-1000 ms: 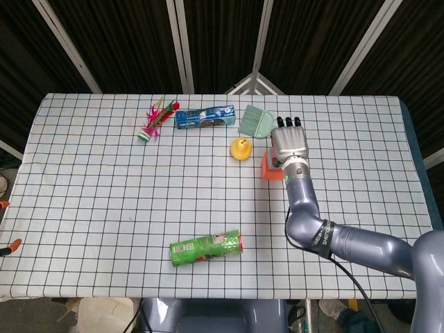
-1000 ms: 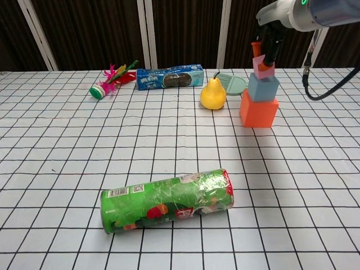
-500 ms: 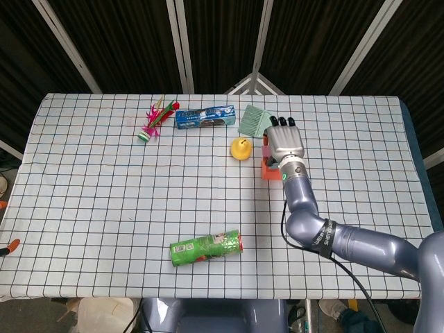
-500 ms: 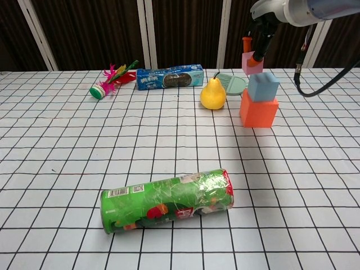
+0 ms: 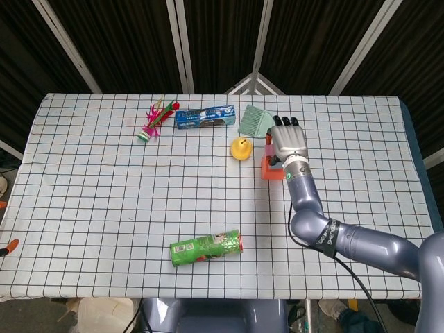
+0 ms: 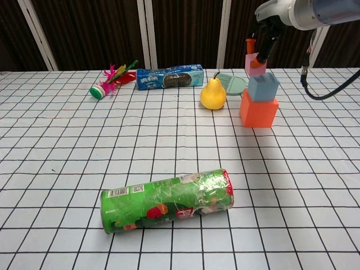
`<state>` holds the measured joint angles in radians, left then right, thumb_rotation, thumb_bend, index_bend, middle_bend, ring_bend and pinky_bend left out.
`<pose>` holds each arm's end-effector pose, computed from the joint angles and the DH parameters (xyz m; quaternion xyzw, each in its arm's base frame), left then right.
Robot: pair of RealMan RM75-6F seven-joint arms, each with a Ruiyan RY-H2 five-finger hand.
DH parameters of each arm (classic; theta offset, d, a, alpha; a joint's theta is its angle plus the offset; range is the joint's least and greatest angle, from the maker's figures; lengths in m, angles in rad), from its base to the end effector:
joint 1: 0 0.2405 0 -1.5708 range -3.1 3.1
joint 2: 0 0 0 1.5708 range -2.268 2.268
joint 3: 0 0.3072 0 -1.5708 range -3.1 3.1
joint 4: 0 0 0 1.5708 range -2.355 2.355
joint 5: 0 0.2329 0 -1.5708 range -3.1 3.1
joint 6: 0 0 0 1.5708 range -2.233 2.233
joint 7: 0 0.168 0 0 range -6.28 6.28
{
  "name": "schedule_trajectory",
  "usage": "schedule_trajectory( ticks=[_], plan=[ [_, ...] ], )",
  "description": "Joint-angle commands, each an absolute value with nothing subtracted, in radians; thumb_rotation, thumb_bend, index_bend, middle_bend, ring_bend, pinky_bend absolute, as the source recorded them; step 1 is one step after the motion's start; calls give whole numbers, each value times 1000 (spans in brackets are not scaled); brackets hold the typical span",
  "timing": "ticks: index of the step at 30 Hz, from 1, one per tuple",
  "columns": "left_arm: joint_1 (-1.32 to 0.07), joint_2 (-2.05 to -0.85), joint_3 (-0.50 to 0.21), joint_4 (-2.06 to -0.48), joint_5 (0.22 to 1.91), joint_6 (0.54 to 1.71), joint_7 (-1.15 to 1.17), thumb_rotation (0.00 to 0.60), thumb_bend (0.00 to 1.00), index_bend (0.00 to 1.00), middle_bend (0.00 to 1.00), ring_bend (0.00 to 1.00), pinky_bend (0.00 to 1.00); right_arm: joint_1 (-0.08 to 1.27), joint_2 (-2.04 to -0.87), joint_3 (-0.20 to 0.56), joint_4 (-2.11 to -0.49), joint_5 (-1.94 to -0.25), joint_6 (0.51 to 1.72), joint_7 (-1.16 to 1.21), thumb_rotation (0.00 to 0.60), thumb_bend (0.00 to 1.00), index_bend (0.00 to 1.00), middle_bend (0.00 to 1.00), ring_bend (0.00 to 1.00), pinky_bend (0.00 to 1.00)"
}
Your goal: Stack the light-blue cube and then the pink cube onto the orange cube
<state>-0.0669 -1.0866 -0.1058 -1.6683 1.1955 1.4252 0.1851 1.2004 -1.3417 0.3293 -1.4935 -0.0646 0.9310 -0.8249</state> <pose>-0.4040 0.2089 0.1840 -0.5271 -0.4213 -0.2789 0.6833 -0.0847 -0.5285 0.0527 0.6621 -0.4510 0.2661 0.5361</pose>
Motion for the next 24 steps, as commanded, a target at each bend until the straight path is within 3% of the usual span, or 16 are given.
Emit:
schedule_trajectory(
  ticks=[1, 24],
  plan=[
    [-67, -1088, -105, -1670, 1197, 1427, 188, 600, 206, 219, 13, 0, 18, 1200, -1340, 327, -1491, -68, 927, -820, 600, 384, 511, 95, 64, 0],
    [-66, -1104, -107, -1680, 1187, 1439, 228, 600, 206, 219, 13, 0, 18, 1180, -1327, 293, -1422, -113, 842, -733, 600, 384, 514, 94, 64, 0]
  ],
)
